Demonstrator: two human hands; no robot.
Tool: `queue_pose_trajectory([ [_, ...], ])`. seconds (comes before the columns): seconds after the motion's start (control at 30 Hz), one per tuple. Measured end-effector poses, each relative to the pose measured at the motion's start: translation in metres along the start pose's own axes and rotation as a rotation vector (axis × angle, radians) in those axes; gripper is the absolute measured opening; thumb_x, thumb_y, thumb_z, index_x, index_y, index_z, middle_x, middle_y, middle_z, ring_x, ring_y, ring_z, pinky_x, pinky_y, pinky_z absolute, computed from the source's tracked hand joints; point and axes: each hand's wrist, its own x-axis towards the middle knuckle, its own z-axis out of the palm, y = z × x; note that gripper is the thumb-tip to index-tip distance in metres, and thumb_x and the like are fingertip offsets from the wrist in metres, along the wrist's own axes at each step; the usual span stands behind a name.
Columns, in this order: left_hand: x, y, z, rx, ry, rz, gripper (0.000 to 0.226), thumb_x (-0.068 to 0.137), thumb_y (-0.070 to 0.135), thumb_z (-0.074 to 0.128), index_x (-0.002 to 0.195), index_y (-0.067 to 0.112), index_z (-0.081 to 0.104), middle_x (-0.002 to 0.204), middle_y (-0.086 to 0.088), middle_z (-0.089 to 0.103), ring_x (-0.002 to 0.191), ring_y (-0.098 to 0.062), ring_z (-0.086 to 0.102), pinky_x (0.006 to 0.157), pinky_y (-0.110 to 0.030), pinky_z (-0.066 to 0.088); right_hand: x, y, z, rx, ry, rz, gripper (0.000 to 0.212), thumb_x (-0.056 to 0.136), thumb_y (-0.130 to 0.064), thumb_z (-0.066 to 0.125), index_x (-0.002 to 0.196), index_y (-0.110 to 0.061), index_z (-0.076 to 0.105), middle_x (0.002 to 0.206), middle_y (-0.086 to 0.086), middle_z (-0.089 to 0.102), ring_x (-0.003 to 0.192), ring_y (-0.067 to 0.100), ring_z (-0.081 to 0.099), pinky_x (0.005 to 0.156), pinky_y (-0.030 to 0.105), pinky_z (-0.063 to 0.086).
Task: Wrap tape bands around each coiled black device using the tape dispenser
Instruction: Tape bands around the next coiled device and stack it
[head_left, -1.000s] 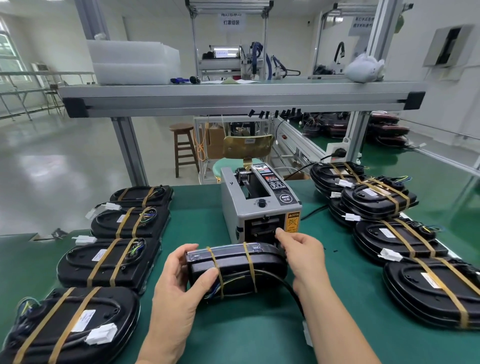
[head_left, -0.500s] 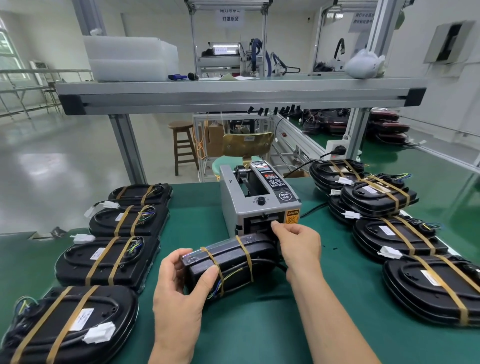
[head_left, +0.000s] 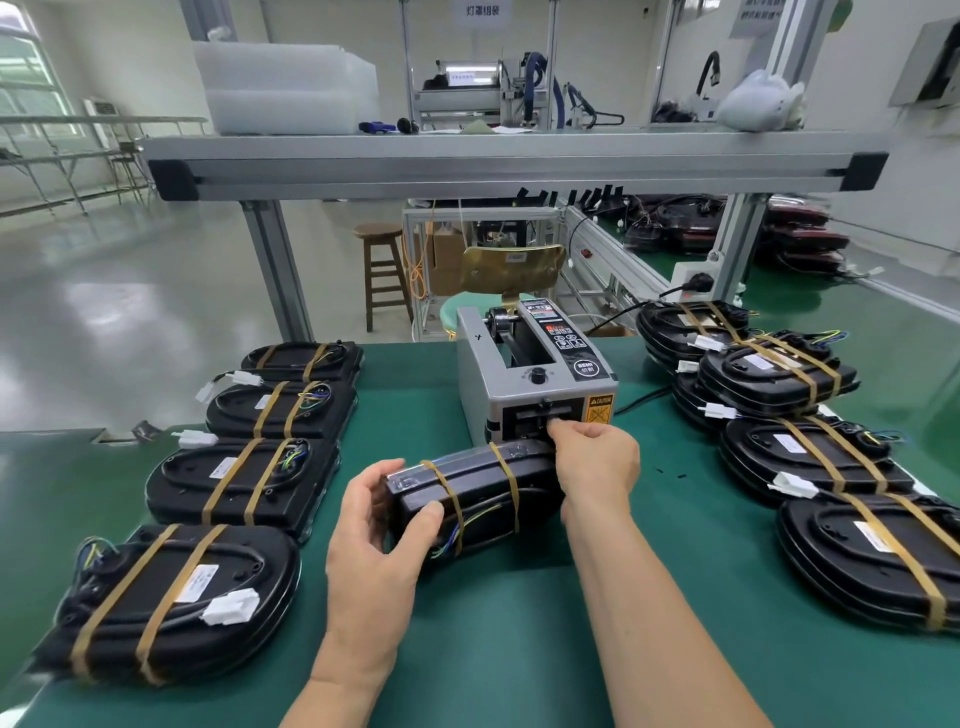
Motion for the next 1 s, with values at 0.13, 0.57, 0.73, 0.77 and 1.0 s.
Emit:
queue_pose_trajectory([
  [0.13,-0.005,0.0,-0.002,-0.017,-0.002,-0.02,0.044,0.073,0.021,0.073,0.114,0.029,0.061,0.11,0.003,0.07,0.105,-0.014,0.066,0.091,-0.024,0.049,-0.01,-0.001,-0.004,0.059,0.0,-0.009,0.018,0.08,-0.02,0.072,0.066,-0.025,0.061,0.078,-0.008,0.064,0.082,0.017,0.061,0.063,0.025,0.041],
  [0.57,-0.017,0.004,0.011,-0.112,0.05,-0.016,0.053,0.07,0.024,0.081,0.114,0.042,0.058,0.103,0.004,0.07,0.099,-0.016,0.067,0.088,-0.024,0.052,-0.131,0.011,-0.012,0.177,-0.325,-0.379,0.014,0.079,-0.024,0.078,0.066,-0.023,0.075,0.128,-0.032,0.055,0.138,-0.006,0.033,0.118,0.031,0.027],
  [0.73,-0.019,0.003,0.005,-0.055,0.021,0.022,0.051,0.081,-0.004,0.074,0.11,0.035,0.06,0.107,0.006,0.071,0.102,-0.014,0.067,0.087,-0.018,0.05,-0.136,0.023,-0.004,0.114,-0.309,-0.392,0.02,0.083,-0.014,0.075,0.066,-0.025,0.072,0.133,-0.021,0.056,0.137,-0.012,0.029,0.107,0.002,0.019],
  [0.77,-0.02,0.004,0.004,-0.05,0.017,0.03,0.048,0.081,-0.001,0.075,0.109,0.035,0.061,0.107,0.007,0.071,0.103,-0.013,0.067,0.088,-0.018,0.049,-0.136,0.023,-0.003,0.107,-0.297,-0.395,0.02,0.083,-0.014,0.075,0.066,-0.026,0.072,0.131,-0.02,0.057,0.137,-0.011,0.03,0.105,0.001,0.019],
  [1.0,-0.019,0.006,0.004,-0.064,0.017,0.06,0.045,0.074,0.011,0.072,0.104,0.044,0.064,0.108,0.009,0.071,0.106,-0.014,0.066,0.089,-0.016,0.048,-0.133,0.022,-0.003,0.059,-0.254,-0.429,0.023,0.082,-0.015,0.077,0.066,-0.03,0.069,0.126,-0.018,0.06,0.134,-0.007,0.033,0.101,-0.003,0.016],
])
